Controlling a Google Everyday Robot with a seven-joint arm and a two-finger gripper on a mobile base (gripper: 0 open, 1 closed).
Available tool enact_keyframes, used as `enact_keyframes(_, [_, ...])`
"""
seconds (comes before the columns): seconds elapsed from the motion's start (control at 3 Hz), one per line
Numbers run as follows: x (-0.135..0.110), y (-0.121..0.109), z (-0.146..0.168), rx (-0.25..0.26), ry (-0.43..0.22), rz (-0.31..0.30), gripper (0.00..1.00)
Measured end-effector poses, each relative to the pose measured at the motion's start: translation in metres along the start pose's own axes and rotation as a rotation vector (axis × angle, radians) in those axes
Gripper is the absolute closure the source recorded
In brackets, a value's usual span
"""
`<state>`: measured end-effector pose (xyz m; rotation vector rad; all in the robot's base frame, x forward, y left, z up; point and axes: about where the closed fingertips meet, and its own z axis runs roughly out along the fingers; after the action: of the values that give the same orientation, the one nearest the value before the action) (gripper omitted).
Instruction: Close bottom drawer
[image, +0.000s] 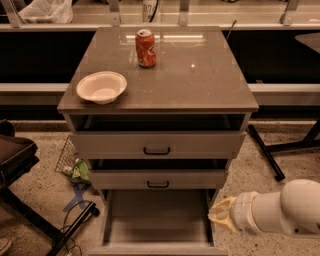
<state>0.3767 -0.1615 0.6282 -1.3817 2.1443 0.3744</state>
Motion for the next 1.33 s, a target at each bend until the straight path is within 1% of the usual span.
enact_keyframes(0.33, [0.001,0.000,0.002,0.000,-0.001,0.003,1.00])
enact_keyframes(0.67, [0.001,0.000,0.002,0.000,0.000,0.002,1.00])
enact_keyframes(1.0, [0.015,0.000,0.028,-0.028,-0.002,0.022,1.00])
enact_keyframes(1.33, [0.059,0.001,0.092,-0.075,-0.004,0.048,1.00])
